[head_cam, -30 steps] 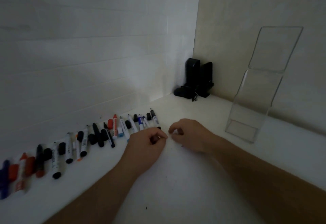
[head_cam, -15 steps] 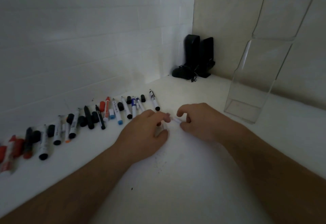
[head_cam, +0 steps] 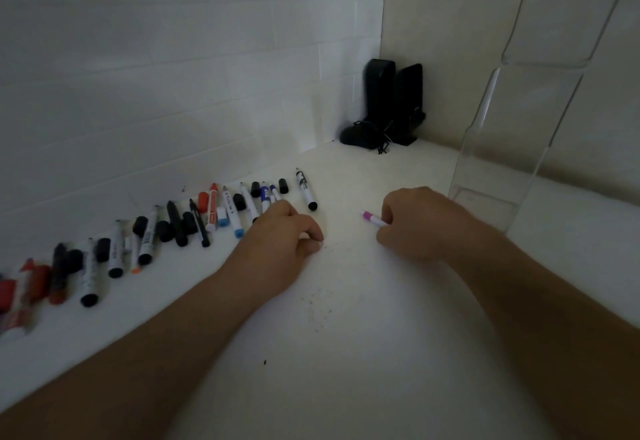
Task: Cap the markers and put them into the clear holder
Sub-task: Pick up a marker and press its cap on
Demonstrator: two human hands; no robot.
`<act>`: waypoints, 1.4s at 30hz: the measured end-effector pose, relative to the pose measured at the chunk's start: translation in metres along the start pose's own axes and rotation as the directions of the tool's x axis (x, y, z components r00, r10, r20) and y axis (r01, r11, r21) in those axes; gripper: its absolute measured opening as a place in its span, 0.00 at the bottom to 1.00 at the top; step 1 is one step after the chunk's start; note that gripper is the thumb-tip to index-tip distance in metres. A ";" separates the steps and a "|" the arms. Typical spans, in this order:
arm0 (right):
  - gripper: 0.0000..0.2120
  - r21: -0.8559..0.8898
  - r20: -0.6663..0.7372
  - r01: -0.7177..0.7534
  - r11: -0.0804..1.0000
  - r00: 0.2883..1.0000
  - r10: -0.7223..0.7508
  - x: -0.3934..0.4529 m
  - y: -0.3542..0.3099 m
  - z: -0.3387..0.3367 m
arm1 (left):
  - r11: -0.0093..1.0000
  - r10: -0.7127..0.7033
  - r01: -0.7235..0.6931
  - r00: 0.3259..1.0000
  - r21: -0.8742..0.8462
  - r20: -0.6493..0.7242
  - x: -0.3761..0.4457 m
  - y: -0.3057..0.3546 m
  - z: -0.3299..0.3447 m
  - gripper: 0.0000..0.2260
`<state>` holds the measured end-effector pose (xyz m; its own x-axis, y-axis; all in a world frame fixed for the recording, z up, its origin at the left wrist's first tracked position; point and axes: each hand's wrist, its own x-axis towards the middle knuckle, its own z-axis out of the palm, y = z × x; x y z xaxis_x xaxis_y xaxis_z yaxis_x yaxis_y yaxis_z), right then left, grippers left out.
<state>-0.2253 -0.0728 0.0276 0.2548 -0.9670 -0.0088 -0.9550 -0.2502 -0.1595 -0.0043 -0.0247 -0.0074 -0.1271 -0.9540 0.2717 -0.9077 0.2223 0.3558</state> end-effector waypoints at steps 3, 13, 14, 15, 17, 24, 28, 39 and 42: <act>0.09 0.187 -0.080 0.016 0.982 0.997 -0.001 0.001 -0.005 0.005 | 0.985 -0.031 0.015 0.995 -0.171 -0.092 -0.003 -0.002 -0.003 0.04; 0.11 0.682 -0.262 0.227 0.695 0.963 -0.057 0.004 -0.020 0.026 | 0.610 -0.244 0.023 0.957 -0.792 -0.160 -0.006 -0.013 -0.014 0.12; 0.10 0.705 -0.266 0.239 0.668 0.962 -0.063 0.004 -0.021 0.026 | 0.575 -0.253 0.016 0.954 -0.818 -0.160 -0.005 -0.013 -0.014 0.11; 0.09 0.722 -0.270 0.253 0.645 0.960 -0.074 0.003 -0.023 0.027 | 0.532 -0.264 0.009 0.952 -0.847 -0.156 -0.004 -0.013 -0.013 0.11; 0.06 0.726 -0.284 0.283 0.627 0.954 -0.101 0.002 -0.026 0.029 | 0.442 -0.294 0.019 0.948 -0.897 -0.125 -0.003 -0.013 -0.012 0.08; 0.02 0.652 -0.328 0.333 0.681 0.934 -0.143 0.001 -0.033 0.035 | 0.321 -0.329 0.068 0.943 -0.944 -0.044 0.001 -0.014 -0.013 0.07; 0.02 0.643 -0.309 0.314 0.698 0.941 -0.138 0.003 -0.034 0.037 | 0.369 -0.307 0.079 0.951 -0.926 -0.041 0.001 -0.015 -0.012 0.08; 0.03 0.531 -0.303 0.295 0.794 0.941 -0.147 -0.001 -0.032 0.030 | 0.572 -0.301 0.083 0.947 -0.816 -0.114 -0.005 -0.008 -0.008 0.05; 0.07 0.447 -0.365 0.324 0.834 0.917 -0.161 -0.003 -0.029 0.026 | 0.607 -0.314 0.109 0.943 -0.787 -0.111 -0.006 -0.008 -0.008 0.05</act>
<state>-0.1941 -0.0612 0.0066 0.3316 -0.8645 0.3777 -0.6461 -0.4999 -0.5768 0.0068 -0.0194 -0.0048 0.2097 -0.9468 0.2440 -0.2498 0.1894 0.9496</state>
